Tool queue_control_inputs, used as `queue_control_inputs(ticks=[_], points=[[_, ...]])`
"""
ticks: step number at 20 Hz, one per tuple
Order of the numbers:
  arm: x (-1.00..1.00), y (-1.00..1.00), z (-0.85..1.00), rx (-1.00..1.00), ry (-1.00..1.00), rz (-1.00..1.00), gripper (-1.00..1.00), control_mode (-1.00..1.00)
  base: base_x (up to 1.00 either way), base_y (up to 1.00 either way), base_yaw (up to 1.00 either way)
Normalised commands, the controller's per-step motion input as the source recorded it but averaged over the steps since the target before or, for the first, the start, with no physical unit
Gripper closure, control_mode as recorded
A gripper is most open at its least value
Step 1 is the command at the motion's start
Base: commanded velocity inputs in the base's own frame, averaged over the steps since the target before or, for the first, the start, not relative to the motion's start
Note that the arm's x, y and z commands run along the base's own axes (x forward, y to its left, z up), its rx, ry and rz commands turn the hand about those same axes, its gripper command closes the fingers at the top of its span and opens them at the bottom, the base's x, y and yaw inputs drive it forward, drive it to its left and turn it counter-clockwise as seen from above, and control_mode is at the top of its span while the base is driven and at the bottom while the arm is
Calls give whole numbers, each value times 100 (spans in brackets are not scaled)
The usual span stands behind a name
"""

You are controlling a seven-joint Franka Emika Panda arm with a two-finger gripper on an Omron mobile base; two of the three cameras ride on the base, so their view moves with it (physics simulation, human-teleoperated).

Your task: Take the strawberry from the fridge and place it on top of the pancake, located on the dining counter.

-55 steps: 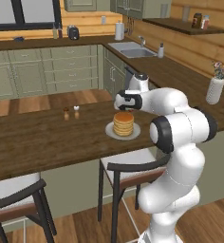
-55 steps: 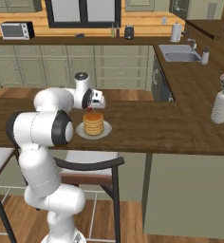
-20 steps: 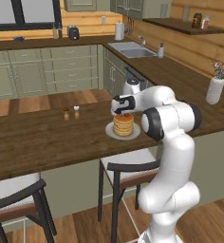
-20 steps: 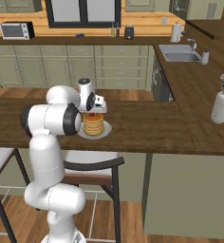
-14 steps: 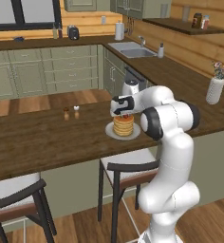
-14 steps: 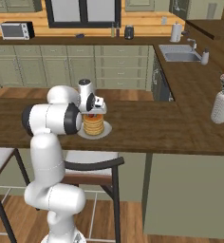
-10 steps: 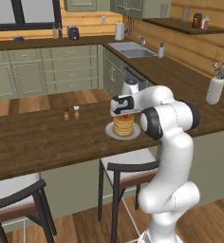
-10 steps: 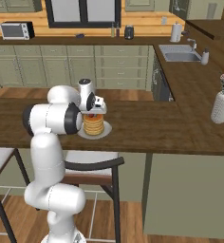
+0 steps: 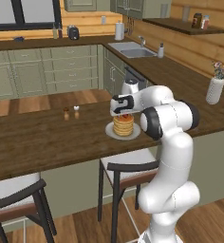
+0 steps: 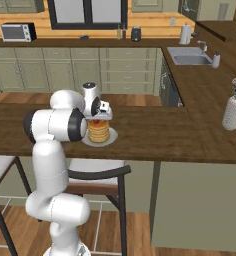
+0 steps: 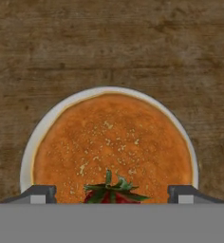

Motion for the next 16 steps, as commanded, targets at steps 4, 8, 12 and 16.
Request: queue_control_inputs(ticks=[4, 8, 12, 16], points=[[0, 0, 1, 0, 0, 0, -100, -100, 0, 0, 0], [-11, 0, 24, 0, 0, 0, -100, -100, 0, 0, 0], [-67, 0, 43, 0, 0, 0, -100, -100, 0, 0, 0], [-99, -8, 46, 0, 0, 0, -100, -100, 0, 0, 0]])
